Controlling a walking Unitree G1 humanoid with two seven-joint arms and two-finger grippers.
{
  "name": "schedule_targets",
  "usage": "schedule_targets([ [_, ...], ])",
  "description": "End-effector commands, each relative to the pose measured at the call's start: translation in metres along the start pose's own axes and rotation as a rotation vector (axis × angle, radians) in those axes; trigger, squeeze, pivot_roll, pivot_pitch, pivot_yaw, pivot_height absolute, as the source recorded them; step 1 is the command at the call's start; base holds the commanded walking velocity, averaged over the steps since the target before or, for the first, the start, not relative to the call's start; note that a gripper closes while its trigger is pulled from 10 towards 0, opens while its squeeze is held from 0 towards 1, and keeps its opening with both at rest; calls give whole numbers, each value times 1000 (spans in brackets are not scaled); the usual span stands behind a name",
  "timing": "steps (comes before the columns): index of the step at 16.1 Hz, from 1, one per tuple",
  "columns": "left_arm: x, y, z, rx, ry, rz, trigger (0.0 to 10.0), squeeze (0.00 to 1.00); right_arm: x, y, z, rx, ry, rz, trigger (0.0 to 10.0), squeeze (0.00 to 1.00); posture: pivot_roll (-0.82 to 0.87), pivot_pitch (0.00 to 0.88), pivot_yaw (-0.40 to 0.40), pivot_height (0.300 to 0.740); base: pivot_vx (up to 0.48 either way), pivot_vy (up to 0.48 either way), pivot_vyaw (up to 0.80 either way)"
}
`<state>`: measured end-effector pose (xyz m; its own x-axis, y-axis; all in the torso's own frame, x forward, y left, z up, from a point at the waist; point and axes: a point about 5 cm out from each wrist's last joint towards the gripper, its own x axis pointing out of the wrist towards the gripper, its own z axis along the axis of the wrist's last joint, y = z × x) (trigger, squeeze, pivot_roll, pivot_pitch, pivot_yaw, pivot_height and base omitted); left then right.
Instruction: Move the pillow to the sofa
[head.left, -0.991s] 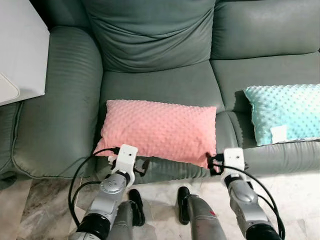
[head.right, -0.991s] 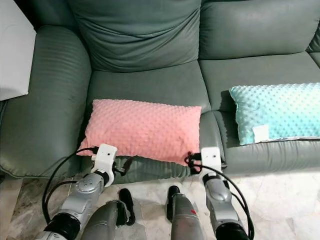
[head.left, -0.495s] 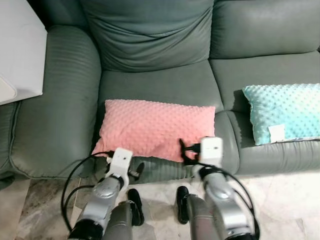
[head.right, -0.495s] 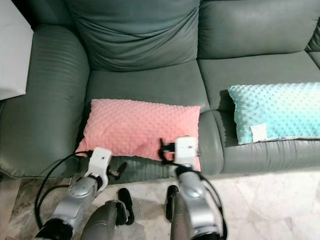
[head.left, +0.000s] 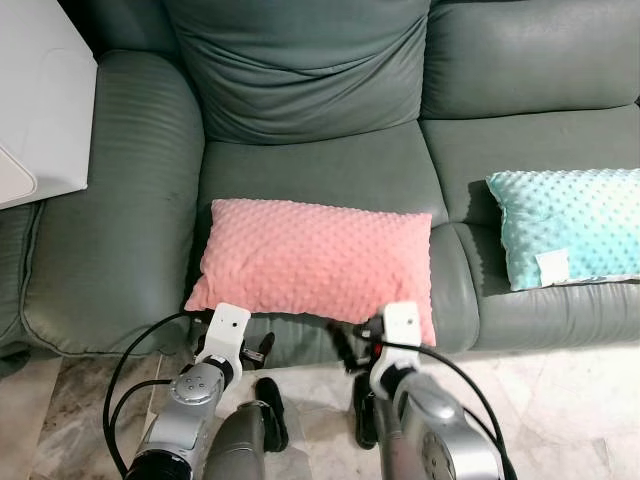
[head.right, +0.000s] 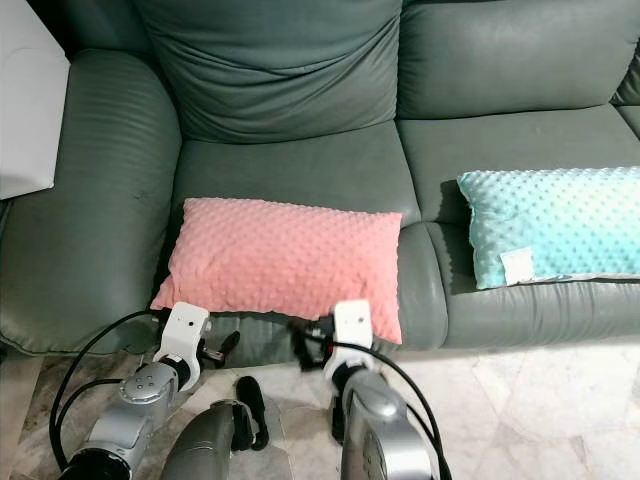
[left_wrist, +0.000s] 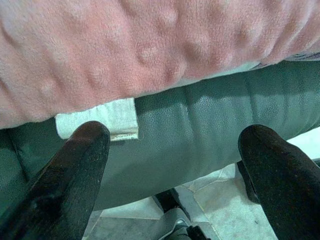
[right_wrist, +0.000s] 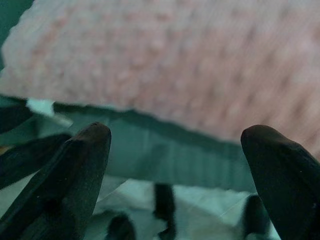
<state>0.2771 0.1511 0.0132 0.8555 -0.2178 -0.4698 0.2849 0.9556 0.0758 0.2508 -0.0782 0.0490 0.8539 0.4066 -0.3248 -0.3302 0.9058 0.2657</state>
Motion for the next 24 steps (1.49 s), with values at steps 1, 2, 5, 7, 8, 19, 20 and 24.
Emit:
schedule_targets([
  [1,-4,-4,-15,-11,52,-16,10000,0,-3,0,-15,58,58,17,10000,0,-119,412,39,740,0,0,0],
  [2,-4,-5,-14,-11,51,-19,10000,0,-3,-6,-21,50,77,24,10000,0,-117,415,41,740,0,0,0],
  [5,-5,-5,-13,-8,48,-24,10000,0,-3,-18,-38,57,129,73,10000,0,-104,421,48,740,0,0,0],
  [7,-5,-6,-12,-7,49,-30,10000,0,-2,-26,-42,47,127,87,10000,0,-88,428,51,740,0,0,0],
  [8,-6,-8,-12,-8,50,-50,10000,0,1,-37,-48,45,134,76,10000,0,-50,439,60,740,0,0,0],
  [19,-20,15,-4,38,31,-27,10000,0,21,-74,-36,-154,120,-49,10000,0,63,444,108,740,0,0,0],
  [20,-20,15,-4,40,31,-25,10000,0,20,-79,-34,-174,117,-76,10000,0,65,444,110,740,0,0,0],
  [24,-21,14,-4,55,33,-17,10000,0,17,-97,-25,-220,100,-179,10000,0,61,436,114,740,0,0,0],
])
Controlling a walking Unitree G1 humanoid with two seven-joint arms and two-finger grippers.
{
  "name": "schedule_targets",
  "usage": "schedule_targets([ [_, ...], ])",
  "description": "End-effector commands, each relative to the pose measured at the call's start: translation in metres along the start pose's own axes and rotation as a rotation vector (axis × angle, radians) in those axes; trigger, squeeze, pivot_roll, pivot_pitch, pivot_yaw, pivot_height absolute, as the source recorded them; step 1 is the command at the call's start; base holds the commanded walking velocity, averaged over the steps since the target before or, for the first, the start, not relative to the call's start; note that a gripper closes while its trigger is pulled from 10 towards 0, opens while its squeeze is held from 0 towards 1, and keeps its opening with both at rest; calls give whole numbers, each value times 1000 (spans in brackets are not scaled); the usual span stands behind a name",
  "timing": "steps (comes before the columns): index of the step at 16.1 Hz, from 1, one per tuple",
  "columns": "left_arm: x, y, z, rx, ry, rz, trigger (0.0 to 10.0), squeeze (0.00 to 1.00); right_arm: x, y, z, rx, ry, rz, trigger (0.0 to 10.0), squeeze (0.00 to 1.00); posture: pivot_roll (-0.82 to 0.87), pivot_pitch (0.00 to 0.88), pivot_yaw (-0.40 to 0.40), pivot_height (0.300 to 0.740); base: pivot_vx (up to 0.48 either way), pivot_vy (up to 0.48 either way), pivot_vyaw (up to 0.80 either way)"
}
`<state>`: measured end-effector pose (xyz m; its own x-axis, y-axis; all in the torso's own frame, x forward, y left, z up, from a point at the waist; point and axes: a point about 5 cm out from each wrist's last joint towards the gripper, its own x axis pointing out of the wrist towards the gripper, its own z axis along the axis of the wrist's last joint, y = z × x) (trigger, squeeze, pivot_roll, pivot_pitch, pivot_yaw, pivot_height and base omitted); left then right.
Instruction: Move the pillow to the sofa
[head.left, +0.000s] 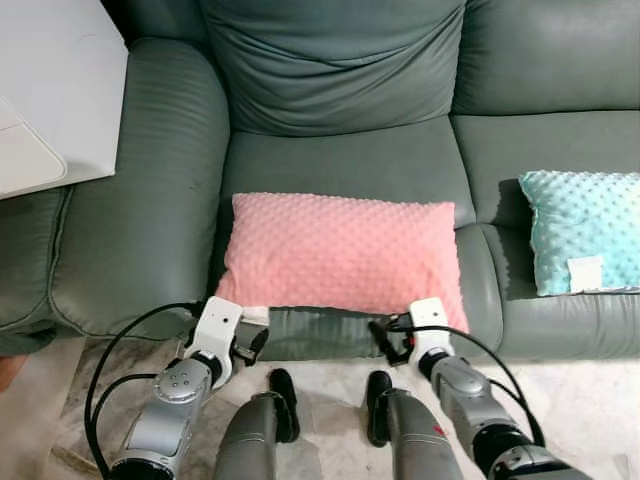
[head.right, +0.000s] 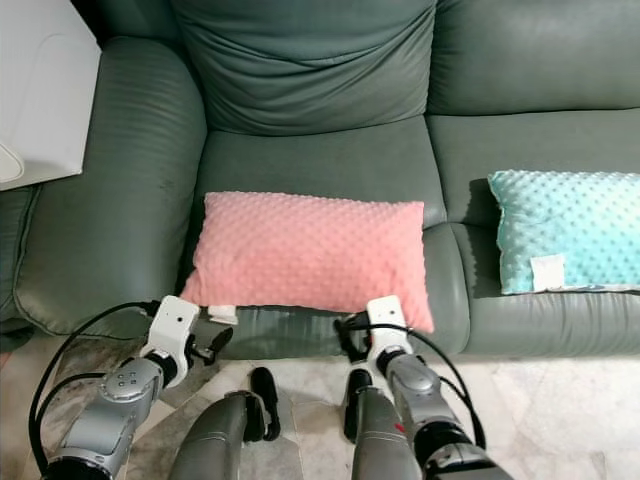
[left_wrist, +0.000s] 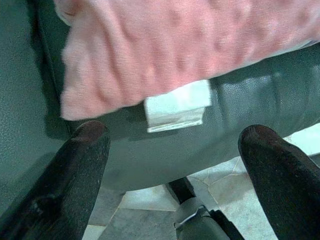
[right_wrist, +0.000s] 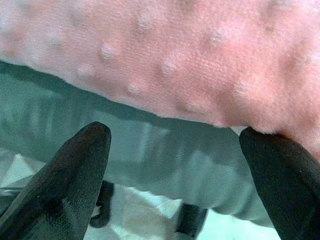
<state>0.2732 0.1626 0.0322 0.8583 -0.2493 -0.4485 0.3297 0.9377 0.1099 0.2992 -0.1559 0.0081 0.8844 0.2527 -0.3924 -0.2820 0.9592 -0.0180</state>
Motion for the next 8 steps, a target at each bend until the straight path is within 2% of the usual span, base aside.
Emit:
schedule_targets([
  [1,-6,2,-16,4,60,10,10000,0,-6,0,-15,14,49,-26,10000,0,61,436,114,740,0,0,0],
  [5,-5,3,-15,11,60,15,10000,0,-7,-5,-18,-7,65,-54,10000,0,63,429,114,740,0,0,0],
  [8,-5,3,-15,15,62,20,10000,0,-7,-11,-16,-58,78,-108,10000,0,61,431,114,740,0,0,0],
])
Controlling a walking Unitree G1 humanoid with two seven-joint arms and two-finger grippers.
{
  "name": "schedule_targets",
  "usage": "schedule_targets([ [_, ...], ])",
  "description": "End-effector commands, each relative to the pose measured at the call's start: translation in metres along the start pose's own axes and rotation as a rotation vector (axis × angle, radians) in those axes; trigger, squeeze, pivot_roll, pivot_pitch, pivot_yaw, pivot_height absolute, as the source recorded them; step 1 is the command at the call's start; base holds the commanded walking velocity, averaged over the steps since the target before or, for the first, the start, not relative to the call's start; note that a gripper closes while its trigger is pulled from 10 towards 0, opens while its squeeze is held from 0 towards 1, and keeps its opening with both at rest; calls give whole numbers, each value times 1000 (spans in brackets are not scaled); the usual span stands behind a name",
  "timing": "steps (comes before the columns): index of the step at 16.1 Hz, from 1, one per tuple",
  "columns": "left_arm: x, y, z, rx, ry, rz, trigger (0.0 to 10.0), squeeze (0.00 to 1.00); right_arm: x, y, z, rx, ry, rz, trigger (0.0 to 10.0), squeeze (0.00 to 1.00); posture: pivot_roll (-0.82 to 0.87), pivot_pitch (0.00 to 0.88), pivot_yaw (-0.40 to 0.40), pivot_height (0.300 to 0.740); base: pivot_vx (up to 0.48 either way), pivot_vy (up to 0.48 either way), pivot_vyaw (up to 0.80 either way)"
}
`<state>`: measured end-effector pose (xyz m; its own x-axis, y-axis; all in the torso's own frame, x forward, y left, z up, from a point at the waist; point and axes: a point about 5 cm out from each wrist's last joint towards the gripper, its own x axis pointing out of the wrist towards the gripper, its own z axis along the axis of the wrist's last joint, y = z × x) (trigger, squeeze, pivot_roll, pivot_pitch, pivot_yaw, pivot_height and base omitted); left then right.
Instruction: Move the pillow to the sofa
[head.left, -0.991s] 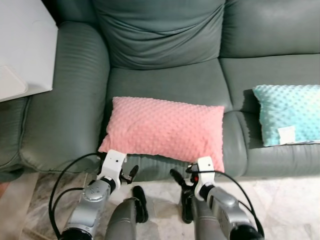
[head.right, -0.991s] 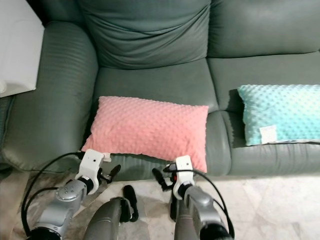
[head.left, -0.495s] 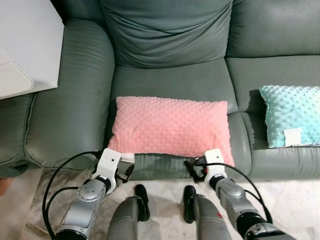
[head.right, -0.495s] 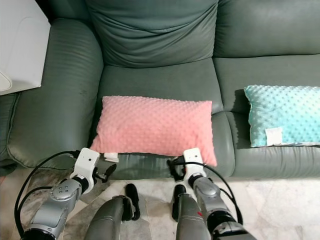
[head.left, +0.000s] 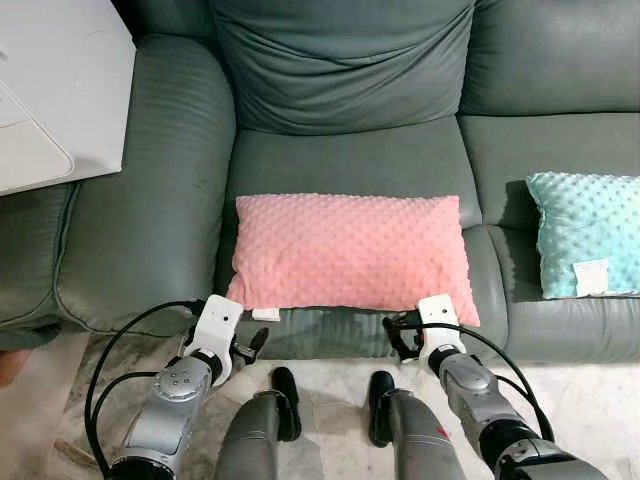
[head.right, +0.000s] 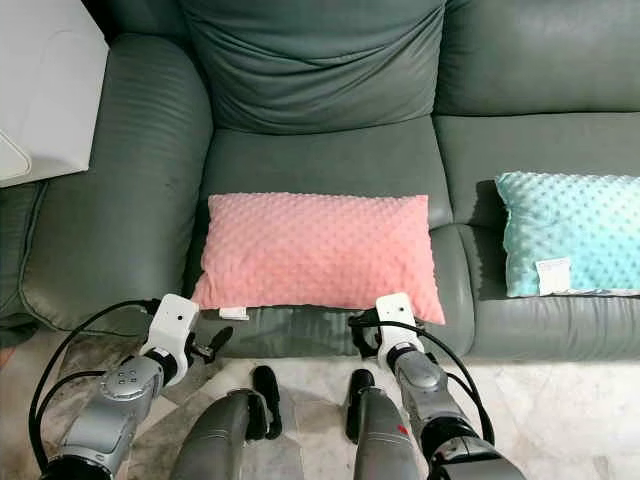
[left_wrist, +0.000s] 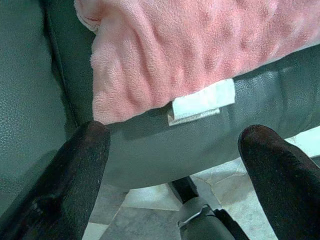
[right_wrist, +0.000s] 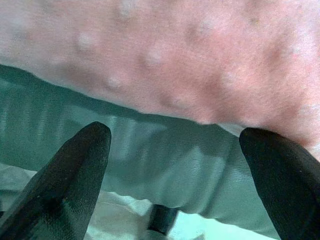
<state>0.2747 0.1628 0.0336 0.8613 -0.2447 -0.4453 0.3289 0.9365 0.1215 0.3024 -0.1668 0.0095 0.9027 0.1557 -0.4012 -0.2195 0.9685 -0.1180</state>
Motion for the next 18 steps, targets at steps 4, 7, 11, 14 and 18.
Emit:
schedule_targets([
  [4,-6,-2,-20,8,70,14,10000,0,-7,-5,-18,-48,77,-57,10000,0,56,437,111,740,0,0,0],
  [7,-6,-2,-22,9,79,20,10000,0,-8,-14,-18,-82,91,-114,10000,0,56,437,111,740,0,0,0],
  [11,-6,-2,-22,16,79,29,10000,0,-6,-23,-12,-112,80,-162,10000,0,58,441,114,740,0,0,0],
  [14,-6,-2,-22,15,79,32,10000,0,-6,-24,-12,-124,84,-161,10000,0,58,441,114,740,0,0,0],
  [18,-6,-3,-23,14,83,32,10000,0,-7,-2,-19,-66,75,-35,10000,0,49,445,107,740,0,0,0],
])
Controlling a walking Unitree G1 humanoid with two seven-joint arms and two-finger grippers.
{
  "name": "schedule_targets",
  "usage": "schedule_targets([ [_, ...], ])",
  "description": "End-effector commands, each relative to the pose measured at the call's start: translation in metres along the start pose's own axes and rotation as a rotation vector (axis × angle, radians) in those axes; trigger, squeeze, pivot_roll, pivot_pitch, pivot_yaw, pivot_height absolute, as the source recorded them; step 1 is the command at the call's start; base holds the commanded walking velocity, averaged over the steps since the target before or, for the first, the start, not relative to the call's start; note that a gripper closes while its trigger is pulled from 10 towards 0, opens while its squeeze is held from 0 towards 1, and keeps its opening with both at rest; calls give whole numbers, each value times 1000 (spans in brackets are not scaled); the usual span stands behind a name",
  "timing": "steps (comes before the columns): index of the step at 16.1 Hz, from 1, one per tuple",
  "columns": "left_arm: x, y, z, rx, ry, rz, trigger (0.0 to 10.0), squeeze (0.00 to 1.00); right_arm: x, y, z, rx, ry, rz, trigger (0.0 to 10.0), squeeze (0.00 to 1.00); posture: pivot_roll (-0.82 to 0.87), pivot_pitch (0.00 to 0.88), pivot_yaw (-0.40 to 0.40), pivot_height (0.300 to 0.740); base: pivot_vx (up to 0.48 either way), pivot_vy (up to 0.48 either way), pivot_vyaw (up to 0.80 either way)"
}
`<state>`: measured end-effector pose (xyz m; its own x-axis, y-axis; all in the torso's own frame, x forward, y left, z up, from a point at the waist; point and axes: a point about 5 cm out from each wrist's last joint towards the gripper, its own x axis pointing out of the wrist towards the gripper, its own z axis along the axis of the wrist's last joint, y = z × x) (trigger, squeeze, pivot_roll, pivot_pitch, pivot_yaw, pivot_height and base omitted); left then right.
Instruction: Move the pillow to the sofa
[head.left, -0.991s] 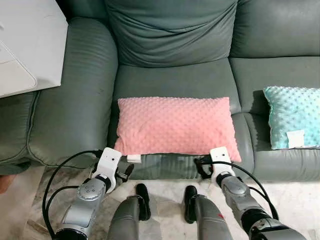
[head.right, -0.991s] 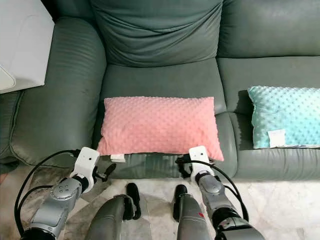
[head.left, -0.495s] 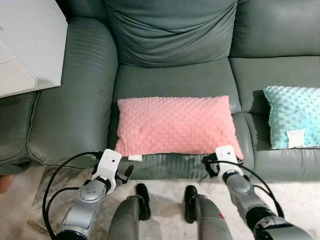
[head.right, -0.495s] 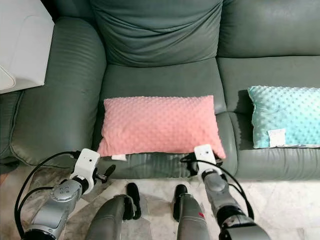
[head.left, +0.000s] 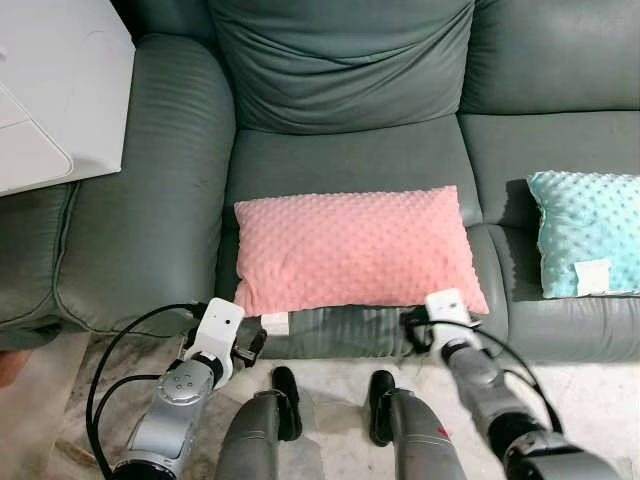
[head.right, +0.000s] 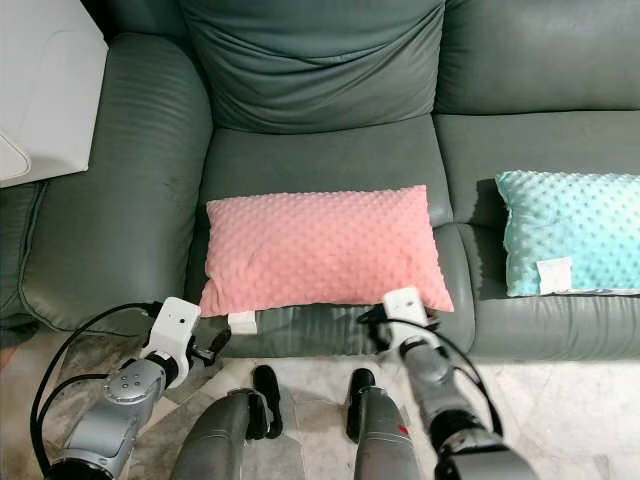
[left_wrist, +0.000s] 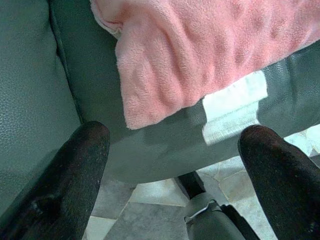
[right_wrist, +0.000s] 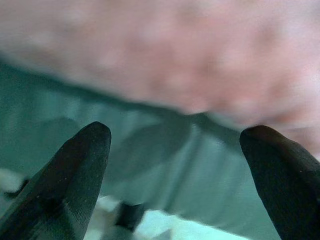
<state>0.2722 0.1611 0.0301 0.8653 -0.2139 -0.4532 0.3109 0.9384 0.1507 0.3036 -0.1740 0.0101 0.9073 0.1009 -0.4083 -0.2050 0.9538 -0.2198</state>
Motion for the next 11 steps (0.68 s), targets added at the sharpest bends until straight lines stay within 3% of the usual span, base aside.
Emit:
schedule_targets([
  [1,-6,0,-21,-4,73,3,10000,0,-8,11,-20,28,53,38,10000,0,38,442,102,740,0,0,0],
  [3,-5,1,-30,0,99,4,10000,0,-14,24,-30,56,49,79,10000,0,26,428,97,740,0,0,0],
  [6,-14,16,-73,34,235,17,10000,0,-25,38,-50,114,97,108,10000,0,-4,377,83,740,0,0,0],
  [7,-21,25,-86,31,286,46,10000,0,-30,44,-59,114,122,126,10000,0,-9,360,78,740,0,0,0],
  [11,-29,40,-109,63,376,110,10000,0,-43,51,-81,77,223,172,10000,0,-32,262,46,740,0,0,0],
])
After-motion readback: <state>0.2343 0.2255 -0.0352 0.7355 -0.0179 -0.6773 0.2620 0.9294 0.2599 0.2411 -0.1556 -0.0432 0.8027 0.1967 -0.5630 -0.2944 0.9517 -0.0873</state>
